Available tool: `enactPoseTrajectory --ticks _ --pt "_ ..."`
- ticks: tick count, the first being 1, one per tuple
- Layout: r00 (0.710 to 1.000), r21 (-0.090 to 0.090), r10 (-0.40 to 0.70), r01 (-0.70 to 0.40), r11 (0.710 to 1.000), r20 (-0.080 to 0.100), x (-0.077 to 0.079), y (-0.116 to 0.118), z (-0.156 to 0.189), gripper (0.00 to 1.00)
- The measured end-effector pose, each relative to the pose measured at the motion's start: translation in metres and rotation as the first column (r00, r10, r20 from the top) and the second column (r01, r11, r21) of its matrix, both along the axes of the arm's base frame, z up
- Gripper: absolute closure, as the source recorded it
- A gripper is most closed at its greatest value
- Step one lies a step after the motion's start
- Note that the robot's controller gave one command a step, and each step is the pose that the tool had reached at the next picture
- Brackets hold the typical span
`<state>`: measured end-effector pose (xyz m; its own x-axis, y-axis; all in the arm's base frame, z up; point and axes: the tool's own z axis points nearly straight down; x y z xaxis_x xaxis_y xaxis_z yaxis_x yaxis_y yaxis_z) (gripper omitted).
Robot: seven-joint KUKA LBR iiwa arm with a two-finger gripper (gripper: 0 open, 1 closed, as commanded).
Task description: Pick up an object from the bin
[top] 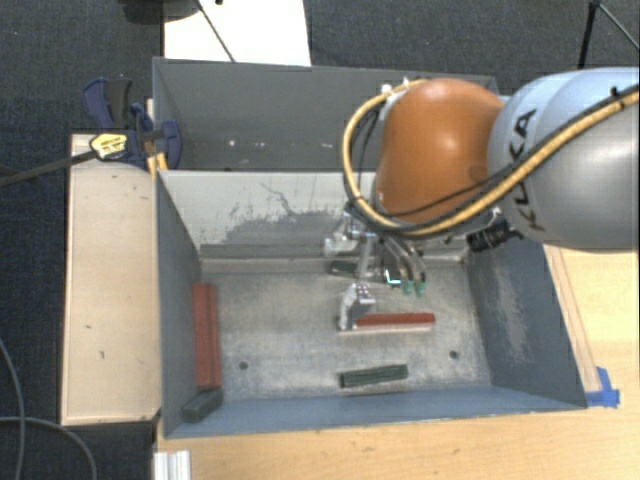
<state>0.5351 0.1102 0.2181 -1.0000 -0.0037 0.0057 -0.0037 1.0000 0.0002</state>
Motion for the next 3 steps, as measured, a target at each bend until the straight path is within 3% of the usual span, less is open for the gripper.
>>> enactPoseTrajectory --ticks 1,2,3 --pt "1.000 0.001 -0.003 0.003 1.000 0.008 0.002 -0.001 0.004 0.00" --pt "0.997 0.000 0.070 -0.070 0.998 0.009 -0.021 -0.045 -0.019 0.00" --pt "0.991 0.001 0.136 -0.136 0.991 0.010 -0.025 -0.043 -0.145 1.00"
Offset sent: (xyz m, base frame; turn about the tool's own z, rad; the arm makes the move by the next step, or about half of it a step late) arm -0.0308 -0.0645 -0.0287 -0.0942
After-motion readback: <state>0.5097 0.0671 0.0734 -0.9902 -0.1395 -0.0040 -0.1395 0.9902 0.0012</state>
